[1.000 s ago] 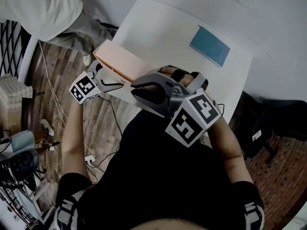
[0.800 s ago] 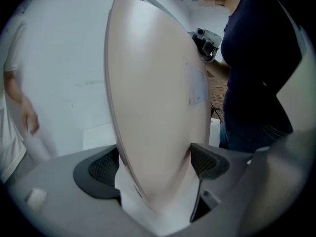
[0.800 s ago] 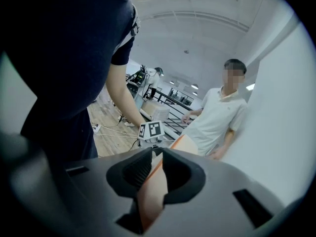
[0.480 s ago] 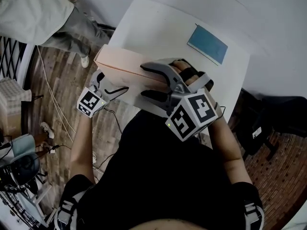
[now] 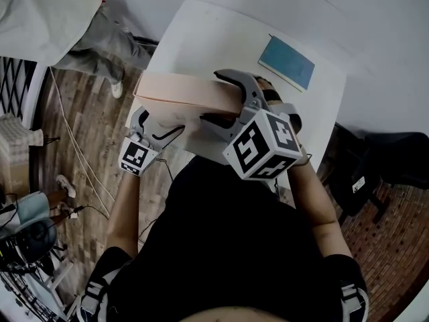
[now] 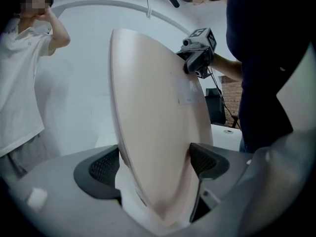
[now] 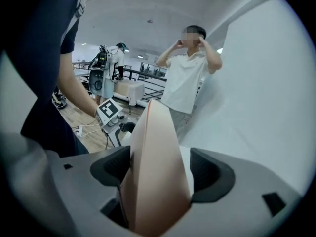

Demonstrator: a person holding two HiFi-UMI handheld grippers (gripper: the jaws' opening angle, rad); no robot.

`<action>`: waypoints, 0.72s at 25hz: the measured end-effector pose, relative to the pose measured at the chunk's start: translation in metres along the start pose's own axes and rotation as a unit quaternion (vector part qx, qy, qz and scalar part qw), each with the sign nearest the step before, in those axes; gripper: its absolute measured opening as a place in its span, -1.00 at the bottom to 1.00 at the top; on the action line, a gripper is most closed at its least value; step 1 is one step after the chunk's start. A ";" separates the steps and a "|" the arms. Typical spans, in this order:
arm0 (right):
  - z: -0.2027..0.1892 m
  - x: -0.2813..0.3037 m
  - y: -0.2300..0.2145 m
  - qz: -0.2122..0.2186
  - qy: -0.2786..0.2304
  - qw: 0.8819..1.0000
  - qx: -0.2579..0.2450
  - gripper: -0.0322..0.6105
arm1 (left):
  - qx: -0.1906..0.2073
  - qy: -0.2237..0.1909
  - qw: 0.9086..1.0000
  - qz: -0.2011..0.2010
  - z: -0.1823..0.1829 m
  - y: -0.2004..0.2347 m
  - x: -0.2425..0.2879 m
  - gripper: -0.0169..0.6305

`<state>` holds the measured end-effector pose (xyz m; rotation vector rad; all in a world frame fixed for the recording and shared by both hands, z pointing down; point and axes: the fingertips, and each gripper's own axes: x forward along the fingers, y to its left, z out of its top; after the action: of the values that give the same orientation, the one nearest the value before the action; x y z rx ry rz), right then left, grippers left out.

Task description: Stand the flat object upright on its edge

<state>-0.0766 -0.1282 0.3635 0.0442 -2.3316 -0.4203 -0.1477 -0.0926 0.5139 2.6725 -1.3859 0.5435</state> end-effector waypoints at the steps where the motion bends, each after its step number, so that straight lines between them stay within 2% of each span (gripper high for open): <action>1: -0.004 0.002 0.002 0.018 0.018 1.000 -0.002 0.17 | 0.003 0.000 1.000 0.003 0.000 0.000 0.001 0.47; 4: -0.014 0.006 0.004 0.065 0.056 0.996 -0.012 0.17 | 0.009 -0.001 1.000 0.012 0.002 0.000 0.003 0.47; 8: -0.008 0.002 -0.005 0.093 0.035 0.995 -0.002 0.14 | 0.013 -0.001 0.999 0.036 0.003 0.005 0.009 0.47; 14: 0.008 0.017 -0.011 0.074 0.032 0.991 -0.108 0.11 | 0.009 0.024 0.992 0.122 -0.004 0.032 0.011 0.47; 18: 0.012 0.024 -0.015 0.079 0.013 0.985 -0.154 0.11 | -0.004 0.031 0.987 0.160 -0.008 0.040 0.010 0.47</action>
<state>-0.1033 -0.1426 0.3677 -0.2804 -2.2005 -0.6881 -0.1768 -0.1224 0.5214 2.4137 -1.8070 0.6373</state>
